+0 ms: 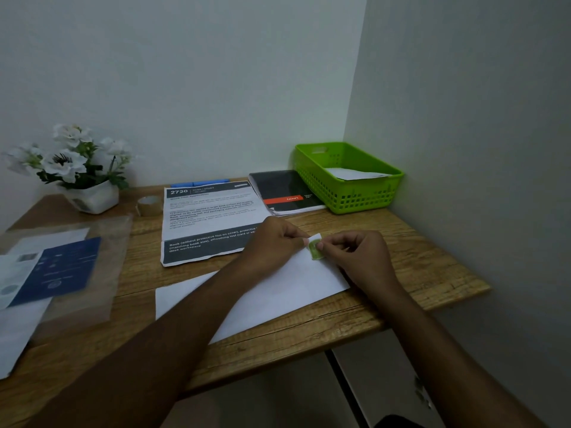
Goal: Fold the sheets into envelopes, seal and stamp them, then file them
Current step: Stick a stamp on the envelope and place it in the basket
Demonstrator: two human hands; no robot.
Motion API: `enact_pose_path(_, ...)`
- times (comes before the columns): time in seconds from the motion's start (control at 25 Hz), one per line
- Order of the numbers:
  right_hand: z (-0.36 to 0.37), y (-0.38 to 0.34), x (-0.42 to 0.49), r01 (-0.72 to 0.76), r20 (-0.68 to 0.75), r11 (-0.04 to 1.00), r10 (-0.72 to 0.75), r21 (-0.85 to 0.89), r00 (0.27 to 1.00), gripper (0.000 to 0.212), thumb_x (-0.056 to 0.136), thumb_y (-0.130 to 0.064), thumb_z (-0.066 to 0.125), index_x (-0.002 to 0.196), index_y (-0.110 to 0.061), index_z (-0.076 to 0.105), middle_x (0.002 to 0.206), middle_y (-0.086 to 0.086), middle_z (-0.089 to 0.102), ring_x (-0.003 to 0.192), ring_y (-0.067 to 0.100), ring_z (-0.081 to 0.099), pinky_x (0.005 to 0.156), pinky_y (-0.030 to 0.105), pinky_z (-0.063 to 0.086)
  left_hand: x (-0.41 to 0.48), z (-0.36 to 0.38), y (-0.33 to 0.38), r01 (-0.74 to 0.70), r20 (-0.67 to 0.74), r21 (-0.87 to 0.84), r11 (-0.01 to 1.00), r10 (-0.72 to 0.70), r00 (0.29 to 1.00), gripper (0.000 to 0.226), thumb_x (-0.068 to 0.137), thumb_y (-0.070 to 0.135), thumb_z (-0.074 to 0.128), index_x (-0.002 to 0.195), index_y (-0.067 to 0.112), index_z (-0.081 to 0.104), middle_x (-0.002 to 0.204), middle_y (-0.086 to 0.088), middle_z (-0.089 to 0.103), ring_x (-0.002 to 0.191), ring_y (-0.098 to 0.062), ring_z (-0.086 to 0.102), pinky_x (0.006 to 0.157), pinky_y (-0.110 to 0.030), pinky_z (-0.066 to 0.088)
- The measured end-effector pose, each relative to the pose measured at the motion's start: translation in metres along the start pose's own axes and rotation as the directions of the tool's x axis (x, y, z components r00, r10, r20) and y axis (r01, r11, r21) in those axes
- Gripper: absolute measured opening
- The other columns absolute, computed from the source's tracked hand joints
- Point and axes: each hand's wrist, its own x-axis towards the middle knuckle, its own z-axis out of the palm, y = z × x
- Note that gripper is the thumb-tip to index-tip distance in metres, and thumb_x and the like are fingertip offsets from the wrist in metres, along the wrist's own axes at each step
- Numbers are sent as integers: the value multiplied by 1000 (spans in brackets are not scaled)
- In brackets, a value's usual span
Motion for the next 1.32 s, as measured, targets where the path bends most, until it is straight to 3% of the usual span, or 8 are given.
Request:
enact_pose_path(0.28,0,0,-2,-33,-17,999,33,-37,999,15,68,-39,86,70,-26,77,61,-11,70,57,-1,63,55,31,52,-1,3,-1,-30,9,9,999,30,999,14,80,18,73,69,27,74,68,8,71,59,3,60,53,-12,44)
enact_pose_path(0.4,0,0,-1,-38,-21,997,37,-61,999,15,68,-36,86,72,-24,77,63,-9,71,59,4,65,60,40,56,0,4,-2,-61,-5,43,997,61,998,7,78,14,74,77,20,76,65,12,69,59,5,59,54,-9,43)
enact_pose_path(0.52,0,0,-1,-29,-41,997,26,-74,999,20,66,-37,87,72,-25,73,62,-7,71,57,3,64,58,36,54,1,5,-3,-81,-5,50,995,82,997,7,78,11,74,84,13,77,64,18,66,58,9,58,54,-6,43)
enact_pose_path(0.68,0,0,-1,-14,-65,997,8,-80,998,26,63,-39,87,74,-25,68,61,-7,70,53,2,62,56,33,52,2,5,-2,-89,-3,56,994,90,996,7,79,10,72,84,12,77,66,11,67,59,6,59,58,-10,44)
enact_pose_path(0.92,0,2,1,26,-96,993,-37,-112,995,23,64,-42,85,74,-27,71,65,-7,68,50,-2,54,52,25,45,1,5,0,-80,-30,33,996,81,996,10,78,12,73,72,19,75,63,6,68,57,2,56,55,-14,43)
enact_pose_path(1.08,1,0,0,26,66,995,-20,-100,998,35,69,-62,69,81,-30,77,73,-12,73,67,2,65,64,39,56,0,2,1,-112,-60,16,994,113,992,11,78,26,75,69,21,76,65,-1,72,58,-4,56,57,-21,43)
enact_pose_path(1.2,1,0,1,-13,184,999,21,-44,983,25,75,-51,72,81,-27,78,77,-6,75,78,17,71,73,48,56,1,-1,1,-141,-85,50,989,145,986,13,79,26,74,72,15,77,64,-1,71,57,-3,55,57,-21,42)
enact_pose_path(1.32,0,2,1,-47,191,998,38,47,981,7,74,-29,82,78,-24,78,74,-8,76,71,8,72,61,31,54,2,-1,1,-164,-77,77,983,170,982,10,78,22,75,73,14,76,69,-6,72,63,-11,60,60,-28,46)
